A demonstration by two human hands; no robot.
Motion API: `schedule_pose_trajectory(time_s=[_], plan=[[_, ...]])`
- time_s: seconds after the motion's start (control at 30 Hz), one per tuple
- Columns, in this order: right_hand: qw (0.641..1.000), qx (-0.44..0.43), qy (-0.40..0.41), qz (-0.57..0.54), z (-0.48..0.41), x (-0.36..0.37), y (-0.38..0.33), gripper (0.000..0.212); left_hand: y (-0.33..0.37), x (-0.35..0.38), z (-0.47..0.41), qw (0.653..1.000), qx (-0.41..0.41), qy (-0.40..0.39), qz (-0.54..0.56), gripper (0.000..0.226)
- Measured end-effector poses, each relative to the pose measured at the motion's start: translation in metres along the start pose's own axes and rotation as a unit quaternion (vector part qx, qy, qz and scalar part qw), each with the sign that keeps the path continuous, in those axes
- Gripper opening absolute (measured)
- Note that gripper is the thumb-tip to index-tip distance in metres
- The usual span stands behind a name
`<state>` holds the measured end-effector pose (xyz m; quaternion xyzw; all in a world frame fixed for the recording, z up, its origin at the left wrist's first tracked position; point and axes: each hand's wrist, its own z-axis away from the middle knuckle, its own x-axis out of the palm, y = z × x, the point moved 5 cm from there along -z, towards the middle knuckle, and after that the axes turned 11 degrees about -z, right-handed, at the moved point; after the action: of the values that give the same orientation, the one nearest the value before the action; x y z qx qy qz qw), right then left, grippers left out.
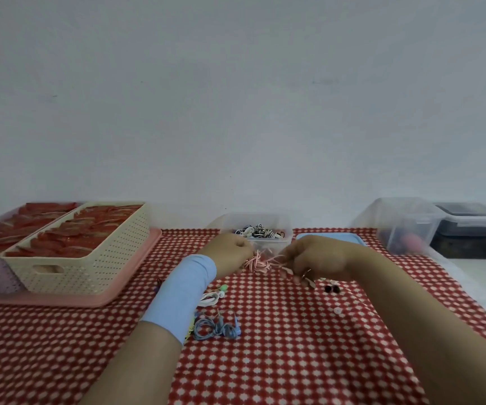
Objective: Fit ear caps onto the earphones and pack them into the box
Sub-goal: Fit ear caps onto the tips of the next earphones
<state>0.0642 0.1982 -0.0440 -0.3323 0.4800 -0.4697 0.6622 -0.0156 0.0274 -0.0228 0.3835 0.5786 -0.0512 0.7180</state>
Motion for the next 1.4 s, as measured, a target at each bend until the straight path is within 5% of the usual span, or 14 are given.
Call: schedule_pose_trajectory(time_s=[0.2, 0.33, 0.4, 0.5, 0.63, 0.77, 1.03, 1.4], plan=[[0.99, -0.018, 0.033, 0.134, 0.008, -0.016, 0.01, 0.042, 0.006, 0.038, -0.015, 0.978, -0.013, -0.074, -0.195, 0.029], [0.99, -0.062, 0.066, 0.107, 0.016, -0.033, 0.003, 0.041, 0.022, 0.028, -0.011, 0.967, 0.012, 0.039, -0.25, 0.029], [0.988, -0.081, 0.097, 0.091, 0.02, -0.045, 0.0, 0.038, 0.032, 0.023, -0.012, 0.978, 0.037, 0.067, -0.195, 0.033], [0.98, -0.088, 0.135, 0.115, 0.025, -0.058, -0.001, 0.037, 0.045, 0.03, -0.016, 0.991, 0.059, 0.01, -0.119, 0.028], [0.967, -0.071, 0.186, 0.158, 0.026, -0.069, 0.011, 0.031, 0.052, 0.052, -0.02, 0.982, 0.097, -0.069, -0.145, 0.009], [0.961, -0.048, 0.2, 0.186, 0.024, -0.077, 0.026, 0.026, 0.048, 0.069, -0.023, 0.969, 0.108, -0.103, -0.195, 0.019], [0.952, 0.0, 0.177, 0.248, 0.023, -0.081, 0.038, 0.036, 0.038, 0.065, -0.026, 0.989, 0.095, -0.075, -0.09, 0.005], [0.955, -0.026, 0.185, 0.232, 0.019, -0.076, 0.038, 0.021, 0.038, 0.056, -0.021, 0.982, 0.097, -0.007, 0.16, 0.021]])
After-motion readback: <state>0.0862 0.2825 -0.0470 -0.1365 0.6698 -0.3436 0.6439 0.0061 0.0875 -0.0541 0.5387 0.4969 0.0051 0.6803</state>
